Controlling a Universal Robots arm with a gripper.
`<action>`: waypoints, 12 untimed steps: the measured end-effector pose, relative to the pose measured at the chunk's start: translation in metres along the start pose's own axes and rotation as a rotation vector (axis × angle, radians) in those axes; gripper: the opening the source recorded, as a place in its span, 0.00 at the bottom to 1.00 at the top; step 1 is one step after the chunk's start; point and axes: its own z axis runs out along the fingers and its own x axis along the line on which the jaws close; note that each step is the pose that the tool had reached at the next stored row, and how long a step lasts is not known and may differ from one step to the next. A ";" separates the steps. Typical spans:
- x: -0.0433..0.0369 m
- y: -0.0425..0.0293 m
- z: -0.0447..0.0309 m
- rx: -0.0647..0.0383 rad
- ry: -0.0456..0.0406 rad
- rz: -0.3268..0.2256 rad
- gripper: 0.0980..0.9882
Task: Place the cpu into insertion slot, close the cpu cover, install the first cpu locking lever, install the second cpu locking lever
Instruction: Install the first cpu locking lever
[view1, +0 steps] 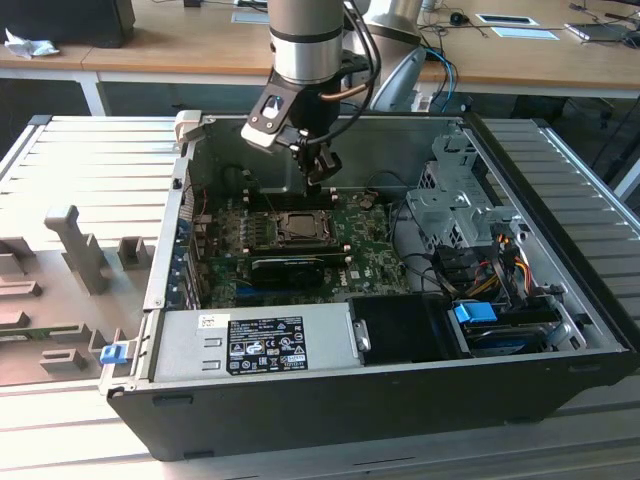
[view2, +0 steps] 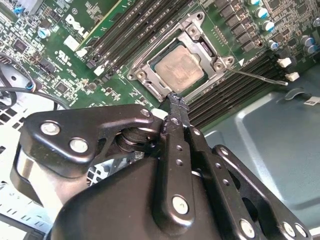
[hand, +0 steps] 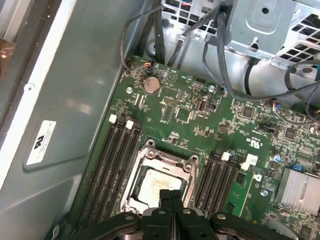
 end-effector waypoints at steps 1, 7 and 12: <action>0.0000 0.0000 0.0000 0.000 0.0004 -0.004 0.01; 0.0000 0.0000 0.0000 0.000 0.0027 -0.030 0.01; 0.0000 0.0000 0.0000 -0.001 0.0050 -0.056 0.01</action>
